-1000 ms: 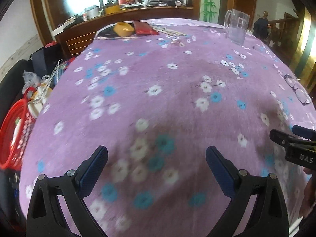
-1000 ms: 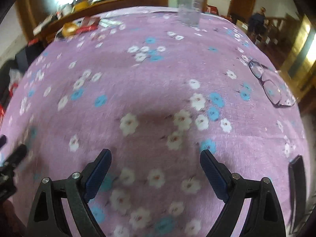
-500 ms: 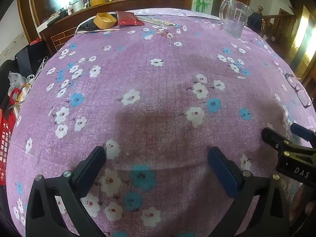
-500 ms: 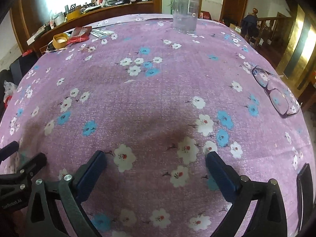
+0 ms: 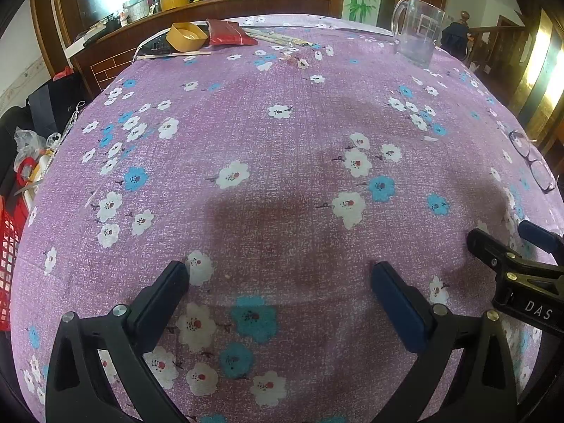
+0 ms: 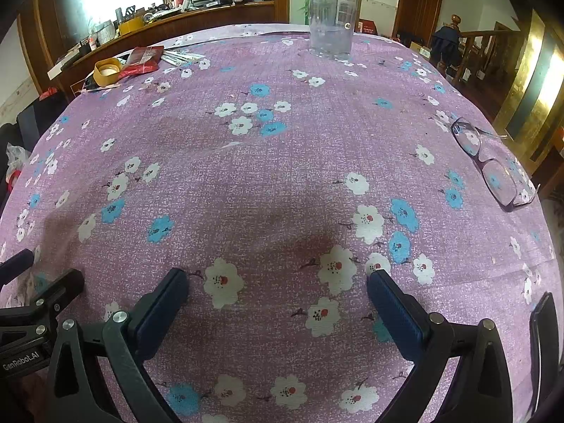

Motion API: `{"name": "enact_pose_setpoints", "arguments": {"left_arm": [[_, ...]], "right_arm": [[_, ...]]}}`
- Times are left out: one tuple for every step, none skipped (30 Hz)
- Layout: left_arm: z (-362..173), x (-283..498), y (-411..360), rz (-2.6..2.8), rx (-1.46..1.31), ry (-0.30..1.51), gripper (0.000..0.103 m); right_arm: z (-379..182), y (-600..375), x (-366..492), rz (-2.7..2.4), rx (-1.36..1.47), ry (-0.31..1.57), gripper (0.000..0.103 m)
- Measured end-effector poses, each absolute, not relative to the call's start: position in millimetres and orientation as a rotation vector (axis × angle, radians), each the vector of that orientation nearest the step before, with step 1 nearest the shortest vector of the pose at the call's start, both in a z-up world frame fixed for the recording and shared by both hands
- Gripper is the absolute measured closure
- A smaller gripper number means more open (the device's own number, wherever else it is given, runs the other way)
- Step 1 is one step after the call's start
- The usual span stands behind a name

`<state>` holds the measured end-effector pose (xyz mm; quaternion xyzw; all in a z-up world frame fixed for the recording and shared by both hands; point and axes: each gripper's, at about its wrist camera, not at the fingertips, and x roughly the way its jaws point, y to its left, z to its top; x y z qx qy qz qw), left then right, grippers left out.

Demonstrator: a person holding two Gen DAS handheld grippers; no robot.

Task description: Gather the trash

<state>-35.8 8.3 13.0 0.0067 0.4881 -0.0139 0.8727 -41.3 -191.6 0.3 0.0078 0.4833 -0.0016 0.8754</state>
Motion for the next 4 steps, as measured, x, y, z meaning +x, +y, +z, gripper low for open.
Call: {"name": "enact_pose_setpoints", "arguments": {"left_arm": [[13.1, -35.9, 8.6, -0.029, 0.013, 1.020, 0.000], [13.1, -35.8, 8.8, -0.030, 0.012, 1.020, 0.000], [13.0, -35.6, 8.5, -0.030, 0.012, 1.020, 0.000], [13.0, -35.6, 8.1, -0.029, 0.015, 1.020, 0.000]], "right_arm": [[0.3, -191.7, -41.3, -0.003, 0.016, 1.009, 0.000], [0.2, -191.0, -41.5, -0.003, 0.016, 1.009, 0.000], [0.2, -191.0, -41.6, -0.003, 0.016, 1.009, 0.000], [0.3, -191.7, -41.3, -0.003, 0.016, 1.009, 0.000]]}}
